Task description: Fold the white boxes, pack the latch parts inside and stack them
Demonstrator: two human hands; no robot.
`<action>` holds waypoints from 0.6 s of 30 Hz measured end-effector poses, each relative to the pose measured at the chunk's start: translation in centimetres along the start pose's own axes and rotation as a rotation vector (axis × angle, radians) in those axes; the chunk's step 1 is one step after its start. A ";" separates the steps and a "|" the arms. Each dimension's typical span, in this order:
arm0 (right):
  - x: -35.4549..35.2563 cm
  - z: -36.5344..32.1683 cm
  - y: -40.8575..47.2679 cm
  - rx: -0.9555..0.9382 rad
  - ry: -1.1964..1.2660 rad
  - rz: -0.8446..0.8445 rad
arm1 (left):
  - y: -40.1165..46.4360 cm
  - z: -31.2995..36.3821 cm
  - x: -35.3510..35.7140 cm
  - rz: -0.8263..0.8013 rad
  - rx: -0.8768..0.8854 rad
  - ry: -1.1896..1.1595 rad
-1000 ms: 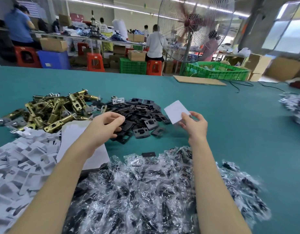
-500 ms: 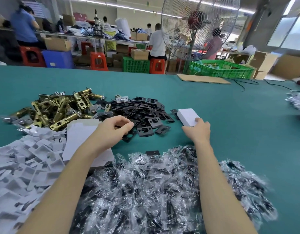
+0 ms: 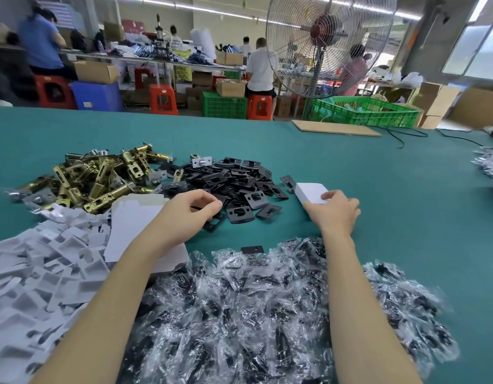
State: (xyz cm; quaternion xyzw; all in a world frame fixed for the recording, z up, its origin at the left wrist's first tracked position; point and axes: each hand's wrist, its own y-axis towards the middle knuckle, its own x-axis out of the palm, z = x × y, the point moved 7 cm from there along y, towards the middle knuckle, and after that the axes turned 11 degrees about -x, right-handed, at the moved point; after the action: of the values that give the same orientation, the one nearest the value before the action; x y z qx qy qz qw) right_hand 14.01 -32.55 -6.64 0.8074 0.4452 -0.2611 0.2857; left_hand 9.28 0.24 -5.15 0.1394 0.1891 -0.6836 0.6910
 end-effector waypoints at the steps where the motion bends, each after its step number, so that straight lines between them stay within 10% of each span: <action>1: 0.5 0.1 -0.1 0.000 -0.014 -0.034 | 0.0 0.0 0.0 -0.001 0.000 0.002; 9: 0.1 -2.0 -1.0 -0.065 -0.112 -0.094 | -0.3 0.1 -0.1 0.003 -0.002 0.012; 18: 2.5 -15.4 -6.5 -0.548 0.146 -0.384 | -0.8 0.6 -0.5 0.061 -0.002 -0.008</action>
State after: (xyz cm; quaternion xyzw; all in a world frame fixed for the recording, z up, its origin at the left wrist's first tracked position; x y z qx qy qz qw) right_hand 12.09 -17.55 0.95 0.6187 0.6620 -0.1222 0.4049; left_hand 8.57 0.43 -4.31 0.1419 0.1828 -0.6624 0.7125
